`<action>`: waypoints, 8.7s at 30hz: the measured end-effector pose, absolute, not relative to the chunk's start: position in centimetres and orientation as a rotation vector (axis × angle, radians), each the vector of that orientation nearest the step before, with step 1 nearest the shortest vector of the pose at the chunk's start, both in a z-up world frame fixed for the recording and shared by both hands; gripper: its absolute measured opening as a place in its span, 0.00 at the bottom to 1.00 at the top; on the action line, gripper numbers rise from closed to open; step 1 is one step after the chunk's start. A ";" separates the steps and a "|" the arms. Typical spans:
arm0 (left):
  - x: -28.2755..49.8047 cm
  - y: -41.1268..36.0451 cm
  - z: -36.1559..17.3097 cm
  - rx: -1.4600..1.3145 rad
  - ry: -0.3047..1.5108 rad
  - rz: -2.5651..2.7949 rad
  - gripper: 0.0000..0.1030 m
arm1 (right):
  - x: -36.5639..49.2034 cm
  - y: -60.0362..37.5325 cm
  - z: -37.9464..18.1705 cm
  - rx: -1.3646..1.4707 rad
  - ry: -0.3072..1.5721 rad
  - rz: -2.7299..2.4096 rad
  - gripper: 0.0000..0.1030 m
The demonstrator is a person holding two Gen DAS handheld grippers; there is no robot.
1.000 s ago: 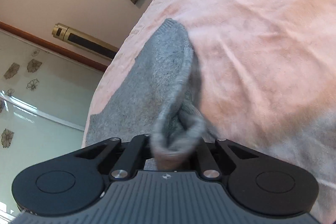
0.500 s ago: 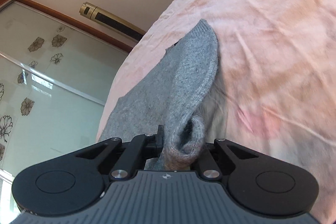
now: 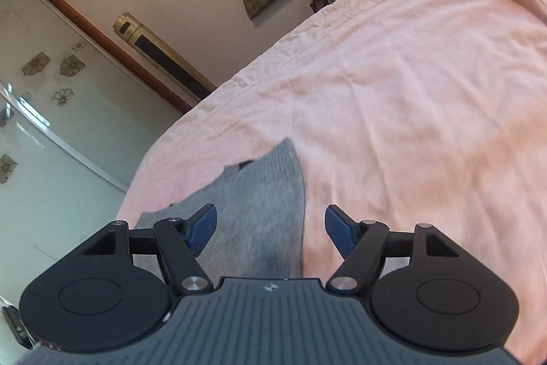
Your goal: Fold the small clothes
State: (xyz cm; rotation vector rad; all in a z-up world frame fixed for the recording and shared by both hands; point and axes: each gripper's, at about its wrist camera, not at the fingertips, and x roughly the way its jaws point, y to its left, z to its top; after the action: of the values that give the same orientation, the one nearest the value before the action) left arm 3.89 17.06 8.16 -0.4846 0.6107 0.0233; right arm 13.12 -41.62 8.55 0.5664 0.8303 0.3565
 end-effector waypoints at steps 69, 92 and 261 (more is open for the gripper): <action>-1.1 1.2 2.8 0.079 0.671 -0.072 0.93 | 4.2 -26.2 5.0 -0.102 0.738 0.313 1.00; -3.7 2.5 4.3 -0.078 0.626 0.013 1.00 | 1.7 -26.4 5.2 -0.077 0.708 0.321 1.00; -11.1 -6.3 4.3 0.231 0.547 -0.431 0.75 | -0.8 -41.6 8.1 0.686 0.868 0.617 0.73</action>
State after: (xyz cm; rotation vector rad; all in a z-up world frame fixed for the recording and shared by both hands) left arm -11.14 -6.31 4.28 0.2308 0.5465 -0.4310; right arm -0.81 -41.63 8.12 0.6860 0.8684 0.6166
